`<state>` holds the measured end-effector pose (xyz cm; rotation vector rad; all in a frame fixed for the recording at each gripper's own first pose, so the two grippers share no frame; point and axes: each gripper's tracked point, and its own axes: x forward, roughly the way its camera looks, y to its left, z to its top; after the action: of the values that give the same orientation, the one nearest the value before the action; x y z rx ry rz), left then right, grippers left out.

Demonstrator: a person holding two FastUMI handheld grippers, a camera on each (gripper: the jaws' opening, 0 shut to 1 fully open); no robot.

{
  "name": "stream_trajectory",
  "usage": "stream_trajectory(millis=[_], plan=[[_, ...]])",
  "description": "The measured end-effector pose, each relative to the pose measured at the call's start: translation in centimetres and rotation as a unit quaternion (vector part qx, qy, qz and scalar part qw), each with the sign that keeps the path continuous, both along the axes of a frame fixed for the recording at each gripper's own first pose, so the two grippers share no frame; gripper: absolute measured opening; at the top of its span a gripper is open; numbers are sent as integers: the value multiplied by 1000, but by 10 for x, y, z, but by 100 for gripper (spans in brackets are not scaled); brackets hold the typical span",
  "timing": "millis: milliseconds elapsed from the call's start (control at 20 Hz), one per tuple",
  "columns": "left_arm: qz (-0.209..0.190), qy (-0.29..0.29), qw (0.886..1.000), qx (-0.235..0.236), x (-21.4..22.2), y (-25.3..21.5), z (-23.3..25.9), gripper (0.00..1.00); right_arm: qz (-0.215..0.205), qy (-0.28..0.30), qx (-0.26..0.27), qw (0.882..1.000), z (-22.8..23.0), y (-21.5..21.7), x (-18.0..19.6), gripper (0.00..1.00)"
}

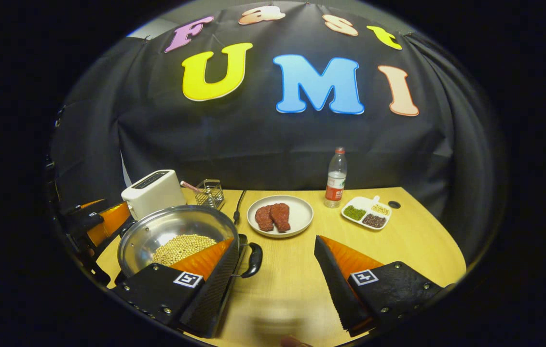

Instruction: First push the handle of the pot to place it horizontally, then grasp the pot with both hands and set it on the induction cooktop.

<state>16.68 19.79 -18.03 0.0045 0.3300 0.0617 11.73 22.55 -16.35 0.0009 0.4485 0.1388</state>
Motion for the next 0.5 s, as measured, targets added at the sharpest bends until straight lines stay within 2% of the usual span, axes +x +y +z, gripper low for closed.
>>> stream_trajectory(millis=[100, 150, 200, 250, 300, 350, 450, 500], plan=[[-9, -14, 1000, 2, -14, -33, 21, 94, 5, -22, -3, 1000, 20, -21, -14, 96], [-12, -23, 1000, 3, -22, -49, 32, 99, 8, -31, -2, 999, 28, -31, -22, 96], [-16, -32, 999, 4, -33, -66, 44, 94, 12, -41, -1, 999, 36, -41, -29, 96], [-18, -43, 999, 5, -43, -81, 57, 98, 15, -51, 0, 999, 44, -52, -38, 96], [-19, -52, 998, 7, -56, -97, 68, 94, 19, -58, -1, 998, 50, -64, -47, 96], [-20, -58, 998, 7, -69, -112, 78, 98, 23, -66, -3, 998, 56, -76, -56, 96], [-25, -70, 997, 8, -96, -145, 96, 94, 25, -83, -2, 996, 69, -102, -76, 96], [-28, -72, 997, 10, -108, -160, 103, 100, 25, -87, -1, 996, 72, -115, -87, 96]])
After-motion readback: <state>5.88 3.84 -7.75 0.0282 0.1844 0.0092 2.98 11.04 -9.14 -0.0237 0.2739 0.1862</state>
